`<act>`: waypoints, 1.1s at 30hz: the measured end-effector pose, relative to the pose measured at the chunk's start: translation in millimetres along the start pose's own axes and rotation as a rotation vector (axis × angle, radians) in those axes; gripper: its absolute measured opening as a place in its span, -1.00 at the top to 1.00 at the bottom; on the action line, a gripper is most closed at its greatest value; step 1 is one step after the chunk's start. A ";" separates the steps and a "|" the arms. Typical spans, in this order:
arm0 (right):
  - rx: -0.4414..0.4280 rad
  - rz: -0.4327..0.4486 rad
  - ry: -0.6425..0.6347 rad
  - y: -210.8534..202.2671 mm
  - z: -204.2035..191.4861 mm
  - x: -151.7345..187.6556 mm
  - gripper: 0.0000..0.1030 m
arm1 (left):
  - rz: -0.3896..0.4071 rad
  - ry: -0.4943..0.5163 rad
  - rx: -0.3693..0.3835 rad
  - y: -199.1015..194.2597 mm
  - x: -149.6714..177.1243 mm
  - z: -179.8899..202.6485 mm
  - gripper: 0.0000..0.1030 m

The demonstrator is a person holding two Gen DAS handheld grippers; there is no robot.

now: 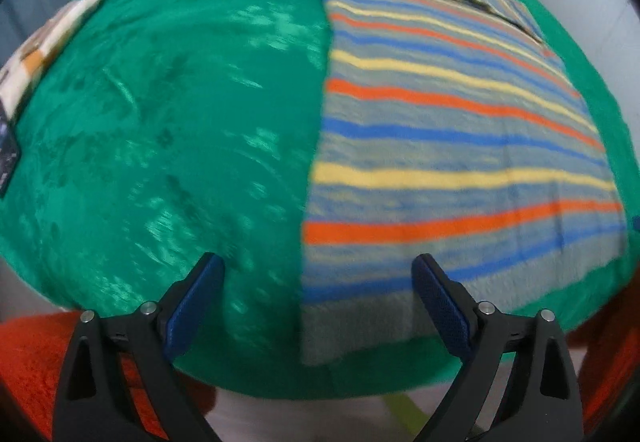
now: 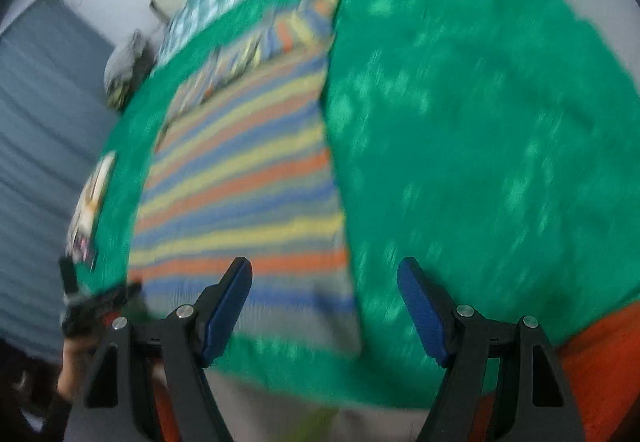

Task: Fold small clothes
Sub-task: 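Grasp the sweater hem with the left tool while the right tool grasps the hem beside it, then lift the hem with both tools, lay it onto the collar, and open both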

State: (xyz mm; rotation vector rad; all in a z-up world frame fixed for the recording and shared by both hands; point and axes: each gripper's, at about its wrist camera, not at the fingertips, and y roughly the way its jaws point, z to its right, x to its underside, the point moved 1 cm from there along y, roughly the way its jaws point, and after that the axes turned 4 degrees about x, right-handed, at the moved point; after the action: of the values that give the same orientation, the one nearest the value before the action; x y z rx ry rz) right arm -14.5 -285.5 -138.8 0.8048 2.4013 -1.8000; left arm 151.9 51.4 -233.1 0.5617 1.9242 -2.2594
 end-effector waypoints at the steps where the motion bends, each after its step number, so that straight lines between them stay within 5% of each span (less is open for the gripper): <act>1: -0.001 -0.044 -0.019 6.4 -3.4 4.6 -0.45 | -0.008 0.005 0.003 0.3 1.8 2.3 -0.72; 3: 0.010 -0.085 -0.047 16.4 -10.0 10.0 -0.40 | -0.020 0.020 0.015 -0.5 4.5 8.2 -0.53; 5: 0.033 -0.127 -0.090 29.3 -18.3 13.5 -0.22 | -0.031 0.038 0.033 -1.5 5.6 13.9 -0.04; 6: 0.054 -0.161 -0.110 37.5 -21.6 15.4 0.03 | -0.039 0.048 0.043 -1.7 5.9 17.0 0.10; 7: 0.075 -0.186 -0.123 43.6 -23.7 17.6 0.23 | -0.043 0.056 0.044 -1.8 5.7 19.2 0.59; 8: 0.082 -0.194 -0.127 46.8 -24.0 17.2 0.89 | -0.055 0.064 0.049 -2.0 6.2 21.2 0.90; 10: 0.033 -0.214 -0.100 46.7 -21.7 16.1 0.89 | -0.055 0.046 0.072 -4.2 4.9 19.7 0.90; 14: -0.046 -0.191 -0.044 32.1 -15.8 5.0 0.89 | -0.024 -0.081 0.257 -23.2 -12.1 -0.8 0.91; 20: -0.225 -0.063 0.036 13.5 -17.6 -56.2 0.89 | 0.097 -0.213 0.426 -39.7 -102.5 -26.7 0.91; 25: -0.247 0.075 0.077 34.1 -23.7 -155.4 0.89 | 0.174 -0.216 0.412 -12.3 -212.9 -30.8 0.91; 33: -0.264 0.099 0.161 105.0 -17.7 -299.8 0.89 | 0.169 -0.264 0.366 58.1 -342.4 -35.3 0.91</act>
State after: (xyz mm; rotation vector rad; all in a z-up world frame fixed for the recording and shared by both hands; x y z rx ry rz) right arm 293.8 -363.0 -128.1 1.0495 2.5704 -1.3937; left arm 494.2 25.2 -170.0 0.4169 1.3025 -2.4408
